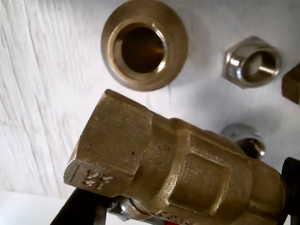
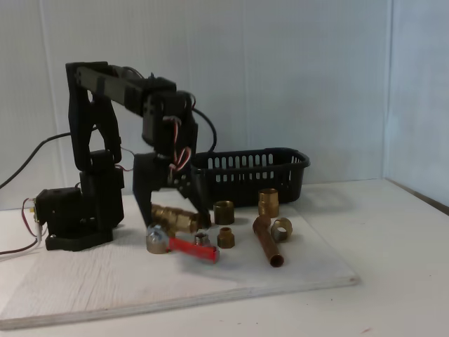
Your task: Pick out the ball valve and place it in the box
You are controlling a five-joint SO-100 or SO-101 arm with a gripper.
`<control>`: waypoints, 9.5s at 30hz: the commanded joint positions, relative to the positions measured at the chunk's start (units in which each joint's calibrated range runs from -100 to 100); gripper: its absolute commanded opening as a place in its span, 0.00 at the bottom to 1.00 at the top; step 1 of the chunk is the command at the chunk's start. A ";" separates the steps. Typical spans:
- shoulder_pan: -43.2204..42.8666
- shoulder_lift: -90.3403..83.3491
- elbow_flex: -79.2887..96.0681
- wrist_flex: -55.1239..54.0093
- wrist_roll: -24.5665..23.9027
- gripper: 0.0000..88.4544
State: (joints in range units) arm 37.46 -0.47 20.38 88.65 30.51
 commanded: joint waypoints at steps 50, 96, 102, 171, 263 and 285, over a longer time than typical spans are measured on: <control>-36.28 -0.93 -33.29 10.66 -14.83 0.20; -57.83 12.89 -41.32 1.79 -25.75 0.20; -58.27 13.14 -42.22 1.71 -25.75 0.20; -60.93 22.13 -41.59 -3.63 -28.59 0.43; -36.13 -90.89 58.86 -25.50 -25.95 0.01; -39.67 -98.09 79.26 -30.84 -25.95 0.01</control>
State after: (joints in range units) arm -2.26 -97.88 99.18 57.09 4.52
